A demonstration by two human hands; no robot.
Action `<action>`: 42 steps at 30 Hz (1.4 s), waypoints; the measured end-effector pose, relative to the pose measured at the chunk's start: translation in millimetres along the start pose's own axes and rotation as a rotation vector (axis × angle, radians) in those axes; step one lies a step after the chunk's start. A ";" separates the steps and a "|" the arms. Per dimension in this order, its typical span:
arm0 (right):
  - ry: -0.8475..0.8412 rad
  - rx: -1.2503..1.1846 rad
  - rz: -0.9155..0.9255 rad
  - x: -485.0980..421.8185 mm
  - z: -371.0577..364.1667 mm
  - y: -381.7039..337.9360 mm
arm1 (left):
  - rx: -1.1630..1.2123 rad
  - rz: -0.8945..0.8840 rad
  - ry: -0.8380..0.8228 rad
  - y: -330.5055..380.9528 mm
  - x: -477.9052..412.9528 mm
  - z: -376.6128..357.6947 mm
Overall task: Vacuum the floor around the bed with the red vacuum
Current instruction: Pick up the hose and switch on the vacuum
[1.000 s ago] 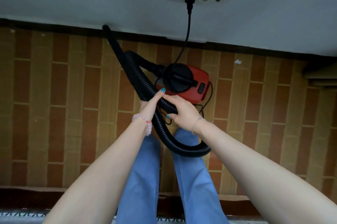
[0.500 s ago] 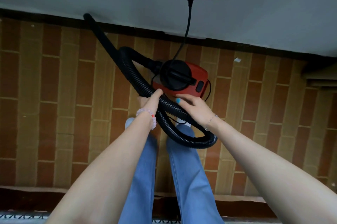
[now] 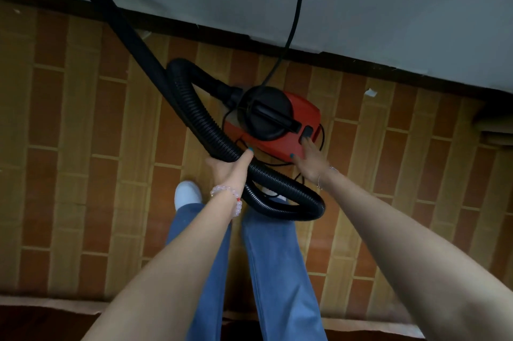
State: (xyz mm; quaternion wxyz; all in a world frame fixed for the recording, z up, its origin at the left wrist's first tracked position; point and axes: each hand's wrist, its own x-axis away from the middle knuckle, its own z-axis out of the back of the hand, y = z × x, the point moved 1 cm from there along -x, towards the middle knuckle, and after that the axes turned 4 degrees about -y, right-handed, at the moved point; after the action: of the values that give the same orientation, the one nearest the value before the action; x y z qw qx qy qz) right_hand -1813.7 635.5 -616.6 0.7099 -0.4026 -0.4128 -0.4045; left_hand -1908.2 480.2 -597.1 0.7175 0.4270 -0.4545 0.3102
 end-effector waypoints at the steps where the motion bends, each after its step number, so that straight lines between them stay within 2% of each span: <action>1: -0.016 -0.010 -0.019 -5.9 -1.3 2.1 | 0.015 0.001 0.005 -1.0 -0.7 -2.4; 7: -0.057 -0.059 -0.086 -33.3 4.8 3.9 | 0.096 0.052 -0.078 -5.5 -9.0 -6.0; 15: -0.125 -0.090 -0.144 -55.0 -1.3 6.4 | 0.100 0.038 -0.076 -16.3 -25.0 -5.3; 23: -0.077 -0.311 -0.111 -58.1 -1.8 6.1 | 0.100 0.074 -0.148 -13.3 -32.6 -9.2; 34: -0.108 -0.370 -0.153 -62.8 -4.7 -2.0 | 0.119 0.095 -0.199 -30.5 -34.1 -3.0; 39: -0.043 -0.459 -0.103 -54.2 -8.8 0.7 | 0.141 0.073 -0.210 -31.4 -29.1 4.6; 42: -0.001 -0.375 -0.123 -36.1 -2.6 1.5 | 0.149 0.028 -0.179 -23.4 -14.7 13.2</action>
State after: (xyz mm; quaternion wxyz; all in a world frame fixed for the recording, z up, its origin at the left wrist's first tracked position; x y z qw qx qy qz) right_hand -1823.6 642.4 -650.7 0.5962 -0.5021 -0.3544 -0.5166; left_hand -1899.6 457.2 -615.4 0.6362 0.4986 -0.4983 0.3136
